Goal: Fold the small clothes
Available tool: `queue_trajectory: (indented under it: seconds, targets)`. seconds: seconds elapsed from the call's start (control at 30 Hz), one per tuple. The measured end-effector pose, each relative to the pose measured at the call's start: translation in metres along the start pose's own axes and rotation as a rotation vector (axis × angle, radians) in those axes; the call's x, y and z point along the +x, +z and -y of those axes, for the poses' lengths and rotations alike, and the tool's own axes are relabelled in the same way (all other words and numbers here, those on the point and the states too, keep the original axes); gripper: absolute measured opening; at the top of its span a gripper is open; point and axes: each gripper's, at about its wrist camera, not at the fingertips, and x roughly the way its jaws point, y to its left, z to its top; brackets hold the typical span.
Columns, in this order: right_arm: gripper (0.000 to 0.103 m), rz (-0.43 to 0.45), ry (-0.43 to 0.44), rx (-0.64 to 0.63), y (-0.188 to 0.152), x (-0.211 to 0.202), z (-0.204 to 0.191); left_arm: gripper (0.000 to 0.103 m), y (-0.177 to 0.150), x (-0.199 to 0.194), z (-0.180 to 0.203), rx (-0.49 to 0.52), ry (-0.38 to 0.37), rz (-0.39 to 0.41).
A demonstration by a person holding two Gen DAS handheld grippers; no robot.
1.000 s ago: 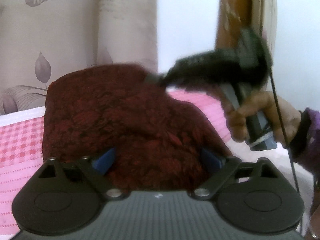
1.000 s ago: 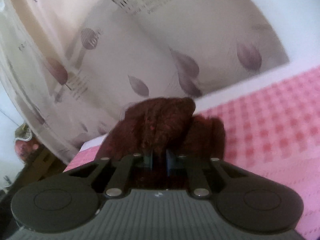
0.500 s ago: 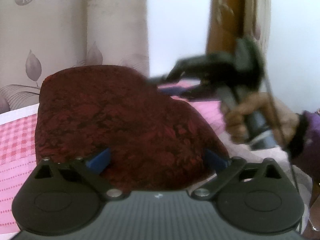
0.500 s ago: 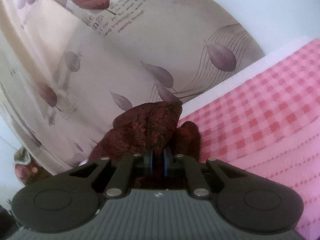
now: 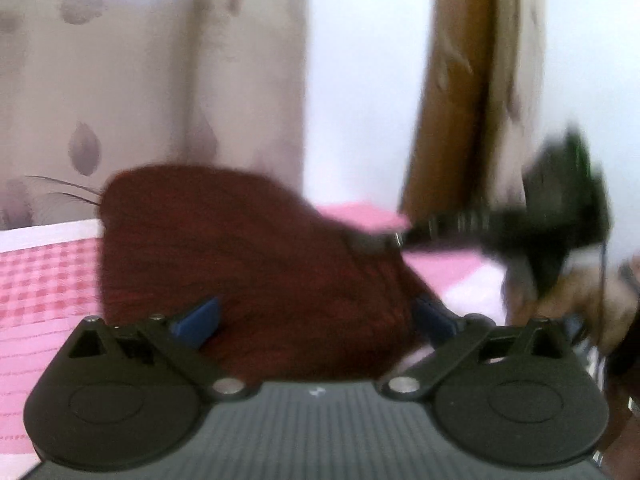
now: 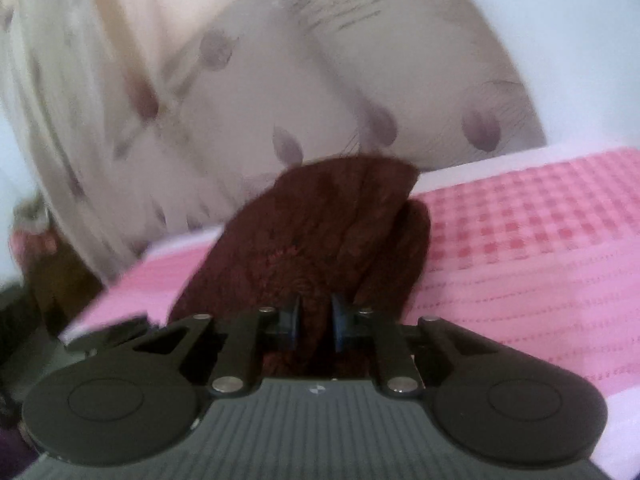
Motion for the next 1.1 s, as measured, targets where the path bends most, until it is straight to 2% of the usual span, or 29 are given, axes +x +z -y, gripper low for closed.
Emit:
queue_trajectory:
  seconds: [0.1,0.17,0.23,0.27,0.3,0.33,0.37,0.4,0.5,0.57,0.63,0.73,0.8,0.83,0.93,0.97,1.03,1.1]
  targets:
    - [0.018,-0.001,-0.006,0.027,-0.01,0.004,0.013,0.103,-0.001,-0.003,-0.014,-0.065,0.031,0.01]
    - [0.019,-0.017,0.008,0.073,-0.021,0.013,0.021,0.103,-0.005,0.005,-0.018,-0.065,0.049,-0.038]
    - [0.019,-0.005,0.011,0.06,-0.026,0.012,0.018,0.103,-0.011,0.007,-0.016,-0.047,0.059,-0.036]
    - [0.029,0.003,0.025,0.065,-0.026,0.009,0.016,0.103,-0.013,0.007,-0.014,-0.03,0.064,-0.028]
    - [0.045,0.009,0.027,0.076,-0.025,0.009,0.017,0.103,-0.014,0.008,-0.012,-0.009,0.074,-0.028]
    - [0.056,0.016,0.025,0.084,-0.024,0.008,0.016,0.103,-0.015,0.009,-0.01,0.001,0.08,-0.029]
    - [0.081,0.027,0.008,0.081,-0.024,0.003,0.013,0.103,-0.016,0.009,-0.009,0.004,0.079,-0.028]
    - [0.091,0.036,-0.008,0.072,-0.024,-0.001,0.011,0.103,-0.017,0.01,-0.009,0.006,0.077,-0.025]
    - [0.092,0.028,-0.012,0.083,-0.025,-0.01,0.009,0.103,-0.017,0.007,-0.011,-0.001,0.069,-0.021]
    - [0.095,-0.019,0.026,0.113,-0.029,-0.008,0.01,0.103,-0.014,0.002,-0.014,-0.023,0.058,-0.011]
    - [0.094,-0.06,0.021,0.119,-0.033,0.001,0.009,0.103,-0.008,-0.006,-0.023,-0.062,0.046,-0.005]
    - [0.091,-0.087,0.034,0.151,-0.033,0.014,0.016,0.103,0.001,-0.023,-0.048,-0.175,0.038,0.019]
    - [0.092,-0.103,0.065,0.191,-0.03,0.021,0.024,0.103,0.006,-0.029,-0.077,-0.291,0.016,0.018]
    - [0.092,-0.126,0.083,0.208,-0.028,0.027,0.027,0.103,0.007,-0.028,-0.089,-0.336,0.009,0.002]
    - [0.094,-0.164,0.104,0.217,-0.026,0.038,0.031,0.103,0.004,-0.007,-0.125,-0.492,-0.068,-0.123]
    - [0.094,-0.163,0.116,0.222,-0.027,0.04,0.031,0.103,0.001,-0.002,-0.131,-0.52,-0.076,-0.14]
    - [0.094,-0.163,0.121,0.215,-0.027,0.042,0.03,0.103,-0.002,0.004,-0.133,-0.509,-0.051,-0.142]
    - [0.096,-0.154,0.13,0.201,-0.029,0.043,0.03,0.103,-0.001,0.01,-0.123,-0.439,-0.007,-0.15]
